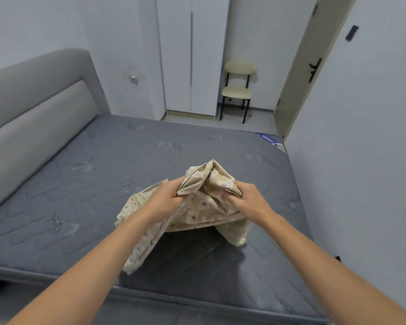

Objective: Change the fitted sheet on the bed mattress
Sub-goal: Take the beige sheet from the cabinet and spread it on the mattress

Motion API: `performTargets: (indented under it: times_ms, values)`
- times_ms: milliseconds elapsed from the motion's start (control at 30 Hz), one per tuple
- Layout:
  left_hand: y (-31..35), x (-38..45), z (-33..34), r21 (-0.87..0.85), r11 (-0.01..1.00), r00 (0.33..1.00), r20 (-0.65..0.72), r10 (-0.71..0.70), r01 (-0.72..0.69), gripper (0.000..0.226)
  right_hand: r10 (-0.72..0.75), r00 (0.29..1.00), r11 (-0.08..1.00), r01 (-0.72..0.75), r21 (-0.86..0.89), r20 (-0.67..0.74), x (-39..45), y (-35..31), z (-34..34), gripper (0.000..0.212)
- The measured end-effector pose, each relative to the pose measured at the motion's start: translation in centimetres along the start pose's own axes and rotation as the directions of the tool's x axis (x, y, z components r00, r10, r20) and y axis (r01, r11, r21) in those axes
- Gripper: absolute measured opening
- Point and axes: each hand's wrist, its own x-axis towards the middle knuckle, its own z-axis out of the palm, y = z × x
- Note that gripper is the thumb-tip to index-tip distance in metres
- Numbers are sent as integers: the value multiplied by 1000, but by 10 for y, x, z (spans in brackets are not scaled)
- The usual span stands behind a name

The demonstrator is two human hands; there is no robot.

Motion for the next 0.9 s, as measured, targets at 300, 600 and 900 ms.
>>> performTargets:
  times_ms: [300, 600, 900]
  values:
    - [147, 81, 156, -98, 979, 969, 160, 191, -176, 25, 75, 948, 994, -95, -50, -309, -92, 90, -195, 20]
    - [108, 78, 142, -49, 996, 992, 100, 77, -72, 20, 1, 977, 1000, -5, -18, -213, -57, 84, -159, 4]
    - [-17, 1, 1, -184, 975, 975, -162, -154, 123, 28, -141, 978, 988, 129, 81, 151, 55, -38, 13, 16]
